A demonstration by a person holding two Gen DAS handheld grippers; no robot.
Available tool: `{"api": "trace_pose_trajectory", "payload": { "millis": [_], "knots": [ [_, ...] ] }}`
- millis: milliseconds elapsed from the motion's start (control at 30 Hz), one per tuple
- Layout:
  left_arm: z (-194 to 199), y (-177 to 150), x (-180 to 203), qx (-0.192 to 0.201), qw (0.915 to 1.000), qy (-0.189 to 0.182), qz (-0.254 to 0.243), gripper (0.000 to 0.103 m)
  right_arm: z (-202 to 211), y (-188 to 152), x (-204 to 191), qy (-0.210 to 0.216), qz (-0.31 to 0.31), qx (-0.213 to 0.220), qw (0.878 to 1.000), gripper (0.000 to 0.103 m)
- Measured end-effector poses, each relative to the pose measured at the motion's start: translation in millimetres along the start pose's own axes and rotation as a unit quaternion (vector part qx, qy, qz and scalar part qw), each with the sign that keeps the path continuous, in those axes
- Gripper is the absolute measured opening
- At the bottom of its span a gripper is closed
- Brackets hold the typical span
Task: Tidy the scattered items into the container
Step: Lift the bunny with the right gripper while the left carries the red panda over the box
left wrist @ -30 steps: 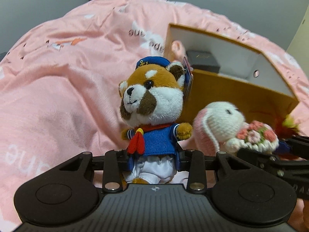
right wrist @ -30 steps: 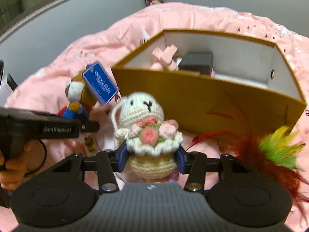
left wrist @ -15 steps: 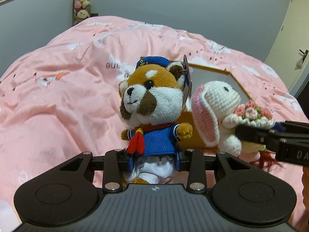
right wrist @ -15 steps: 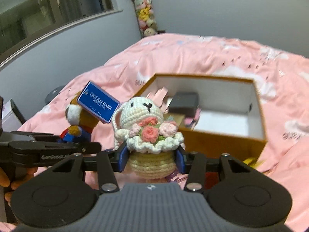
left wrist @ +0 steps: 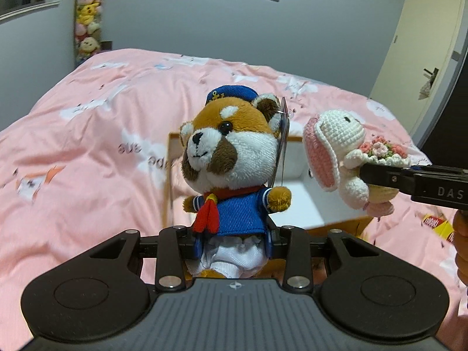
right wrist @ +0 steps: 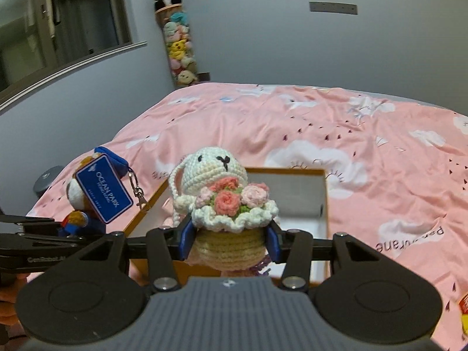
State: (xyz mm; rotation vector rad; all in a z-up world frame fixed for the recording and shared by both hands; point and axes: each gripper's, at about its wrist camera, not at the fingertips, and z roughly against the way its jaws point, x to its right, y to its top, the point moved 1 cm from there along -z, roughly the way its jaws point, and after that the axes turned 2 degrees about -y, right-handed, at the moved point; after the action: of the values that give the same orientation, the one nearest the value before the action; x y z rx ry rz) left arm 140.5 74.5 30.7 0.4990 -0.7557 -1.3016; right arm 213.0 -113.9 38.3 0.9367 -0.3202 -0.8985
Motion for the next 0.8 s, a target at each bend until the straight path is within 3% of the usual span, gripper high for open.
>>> {"api": "trace_pose_trajectory", "payload": {
  "millis": [233, 500, 800],
  "knots": [
    [-47, 26, 4, -0.03, 0.9983, -0.049, -0.004, 0.042, -37, 24, 22, -0.031, -0.028, -0.026, 0.999, 0.051],
    [-124, 38, 19, -0.119, 0.9883, -0.095, -0.01, 0.042, -80, 25, 31, -0.104, -0.009, -0.048, 0.993, 0.051],
    [-184, 41, 23, -0.173, 0.9794, -0.103, -0.01, 0.042, -129, 21, 46, -0.12, -0.023, -0.085, 0.989, 0.051]
  ]
}}
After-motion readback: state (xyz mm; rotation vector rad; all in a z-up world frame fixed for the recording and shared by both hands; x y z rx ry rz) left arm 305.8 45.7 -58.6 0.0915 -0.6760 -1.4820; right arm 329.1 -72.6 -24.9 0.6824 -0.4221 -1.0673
